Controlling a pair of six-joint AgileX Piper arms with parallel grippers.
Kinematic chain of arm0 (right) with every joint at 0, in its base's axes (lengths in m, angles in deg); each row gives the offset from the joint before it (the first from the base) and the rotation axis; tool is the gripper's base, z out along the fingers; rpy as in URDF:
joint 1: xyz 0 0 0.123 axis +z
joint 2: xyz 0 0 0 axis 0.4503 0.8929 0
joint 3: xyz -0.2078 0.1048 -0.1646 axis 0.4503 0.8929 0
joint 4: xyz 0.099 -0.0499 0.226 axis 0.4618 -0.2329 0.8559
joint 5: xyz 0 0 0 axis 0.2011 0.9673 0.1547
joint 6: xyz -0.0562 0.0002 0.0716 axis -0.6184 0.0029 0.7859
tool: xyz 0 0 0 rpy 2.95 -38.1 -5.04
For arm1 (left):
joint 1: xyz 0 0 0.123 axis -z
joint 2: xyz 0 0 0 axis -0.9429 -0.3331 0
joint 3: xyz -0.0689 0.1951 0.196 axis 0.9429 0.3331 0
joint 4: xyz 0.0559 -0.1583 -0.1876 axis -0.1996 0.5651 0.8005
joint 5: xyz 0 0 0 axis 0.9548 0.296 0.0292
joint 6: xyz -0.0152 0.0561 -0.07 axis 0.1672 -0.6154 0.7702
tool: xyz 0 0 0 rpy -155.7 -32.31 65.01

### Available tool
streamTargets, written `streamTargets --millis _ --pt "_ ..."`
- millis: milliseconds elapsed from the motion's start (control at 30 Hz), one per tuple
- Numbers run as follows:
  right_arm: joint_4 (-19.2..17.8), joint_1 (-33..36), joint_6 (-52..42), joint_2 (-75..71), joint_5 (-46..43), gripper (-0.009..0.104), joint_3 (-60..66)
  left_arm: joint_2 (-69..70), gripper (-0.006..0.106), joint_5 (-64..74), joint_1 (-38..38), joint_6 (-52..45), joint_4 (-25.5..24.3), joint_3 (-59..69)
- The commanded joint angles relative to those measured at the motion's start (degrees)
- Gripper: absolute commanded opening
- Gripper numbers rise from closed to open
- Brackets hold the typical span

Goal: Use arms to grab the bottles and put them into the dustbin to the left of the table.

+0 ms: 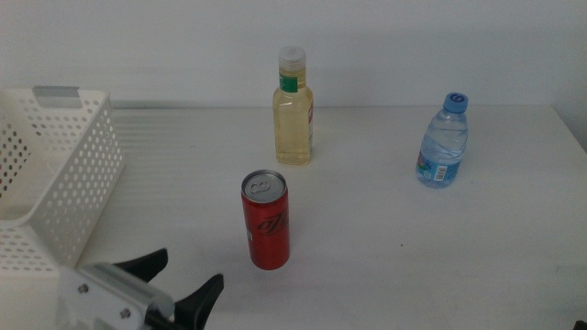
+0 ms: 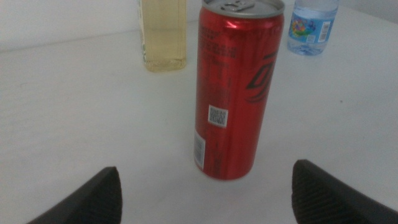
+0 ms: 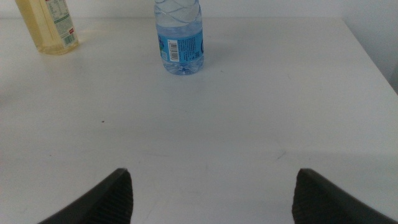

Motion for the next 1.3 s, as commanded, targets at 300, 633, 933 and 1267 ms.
streamTargets --millis 300,633,933,1267 --pt "-0.21 -0.25 -0.5 -1.6 -3.92 0.067 -0.41 -8.57 0.09 -8.02 0.18 2.81 -0.92 -11.15" --pt "-0.21 -0.25 -0.5 -1.6 -3.92 0.067 -0.41 -17.23 0.09 -10.46 0.18 6.64 -4.46 -18.24" --pt "-0.21 -0.25 -0.5 -1.6 -3.92 0.067 -0.41 -20.8 0.09 -9.35 0.18 6.64 -4.46 -23.39" --pt "-0.22 -0.25 -0.5 -1.55 -3.92 0.067 -0.41 -26.06 0.09 -10.4 0.18 6.59 -4.46 -28.85"
